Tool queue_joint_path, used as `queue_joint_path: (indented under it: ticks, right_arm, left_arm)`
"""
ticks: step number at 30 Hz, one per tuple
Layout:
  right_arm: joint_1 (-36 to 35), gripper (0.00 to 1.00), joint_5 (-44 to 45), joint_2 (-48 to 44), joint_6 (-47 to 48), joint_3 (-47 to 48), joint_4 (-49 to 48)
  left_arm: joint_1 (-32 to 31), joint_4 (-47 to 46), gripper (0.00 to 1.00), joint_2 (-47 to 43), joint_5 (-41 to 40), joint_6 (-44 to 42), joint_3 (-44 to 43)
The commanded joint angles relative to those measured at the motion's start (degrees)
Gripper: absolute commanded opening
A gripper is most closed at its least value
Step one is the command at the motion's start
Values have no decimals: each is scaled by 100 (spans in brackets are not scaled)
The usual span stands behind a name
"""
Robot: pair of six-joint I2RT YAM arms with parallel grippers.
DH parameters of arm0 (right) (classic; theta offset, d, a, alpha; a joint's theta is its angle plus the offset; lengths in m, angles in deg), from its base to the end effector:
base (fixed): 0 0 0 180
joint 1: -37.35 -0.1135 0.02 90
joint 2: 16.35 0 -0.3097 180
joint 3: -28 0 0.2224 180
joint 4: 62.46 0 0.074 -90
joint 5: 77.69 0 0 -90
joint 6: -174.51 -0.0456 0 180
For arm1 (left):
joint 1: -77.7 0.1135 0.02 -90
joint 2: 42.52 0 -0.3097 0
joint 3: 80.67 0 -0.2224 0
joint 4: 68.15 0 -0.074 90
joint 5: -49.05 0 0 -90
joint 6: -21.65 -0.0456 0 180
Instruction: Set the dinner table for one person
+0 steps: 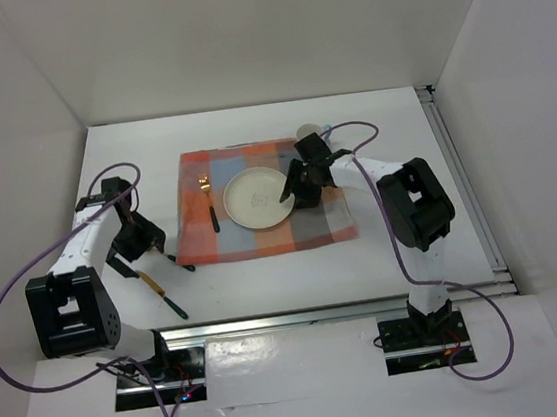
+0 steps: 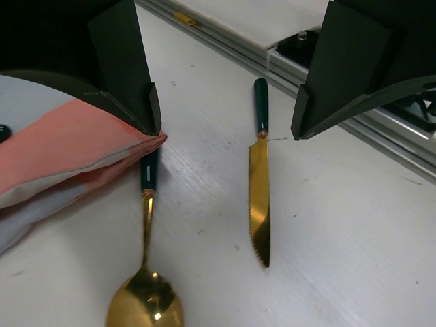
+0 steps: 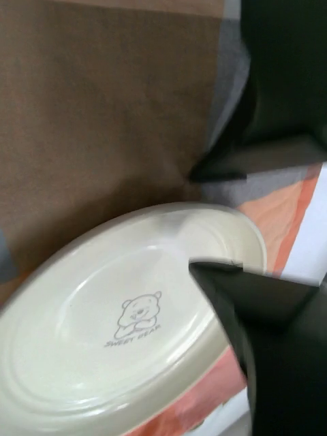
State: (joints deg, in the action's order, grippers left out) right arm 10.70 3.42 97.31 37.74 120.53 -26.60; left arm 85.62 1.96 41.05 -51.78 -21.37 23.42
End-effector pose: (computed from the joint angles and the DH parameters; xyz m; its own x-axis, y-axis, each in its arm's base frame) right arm 0.3692 0.1932 0.2172 -0.8911 0.3582 -0.2787 0.1910 0.8530 0.4857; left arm 0.2275 0.0403 0.2755 -0.5326 -0.7991 -0.2788 -0.8269 0.5615 -0.0296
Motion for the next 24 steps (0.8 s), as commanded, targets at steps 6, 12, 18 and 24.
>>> queue_joint_path:
  ticks: [6,12,18,24]
  right_arm:
    - [11,94,-70,-432,413,178,0]
    - [11,98,168,-1337,589,-269,211]
    - [125,99,370,-2391,642,-657,518]
    - [677,99,423,-3192,827,-902,783]
  left_arm:
    - [-80,575,94,-569,562,557,681]
    - [-142,408,85,-859,810,926,1181]
    - [-195,22,76,-826,925,1111,1683]
    - [-195,-295,69,-702,986,1111,1858]
